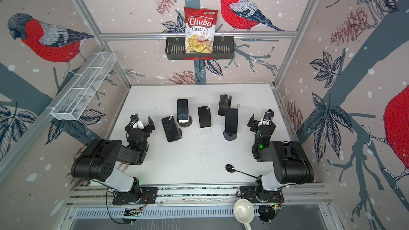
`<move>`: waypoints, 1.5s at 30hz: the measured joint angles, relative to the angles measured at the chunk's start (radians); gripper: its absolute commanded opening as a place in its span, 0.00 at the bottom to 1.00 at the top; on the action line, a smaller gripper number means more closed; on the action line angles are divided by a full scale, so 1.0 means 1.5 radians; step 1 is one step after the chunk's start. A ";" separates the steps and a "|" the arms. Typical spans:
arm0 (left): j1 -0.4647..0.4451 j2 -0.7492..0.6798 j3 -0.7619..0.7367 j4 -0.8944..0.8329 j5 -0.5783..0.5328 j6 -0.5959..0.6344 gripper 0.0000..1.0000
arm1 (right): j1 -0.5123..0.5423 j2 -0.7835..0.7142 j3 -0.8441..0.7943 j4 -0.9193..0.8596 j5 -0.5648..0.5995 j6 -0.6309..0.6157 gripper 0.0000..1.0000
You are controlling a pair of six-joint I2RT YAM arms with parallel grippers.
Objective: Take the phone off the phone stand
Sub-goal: 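Raise both grippers from rest and start moving toward the phone stands, then reach the right gripper toward the phone on the purple stand while the left advances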
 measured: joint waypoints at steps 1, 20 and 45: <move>0.000 0.000 0.000 0.000 0.000 0.000 0.97 | 0.000 0.000 0.000 0.000 0.000 0.000 0.99; 0.001 -0.031 -0.032 0.033 -0.001 0.000 0.97 | 0.034 -0.085 0.103 -0.182 0.079 -0.014 0.99; -0.071 -0.477 0.117 -0.586 0.021 -0.197 0.97 | 0.040 -0.235 0.329 -0.715 0.092 0.182 0.99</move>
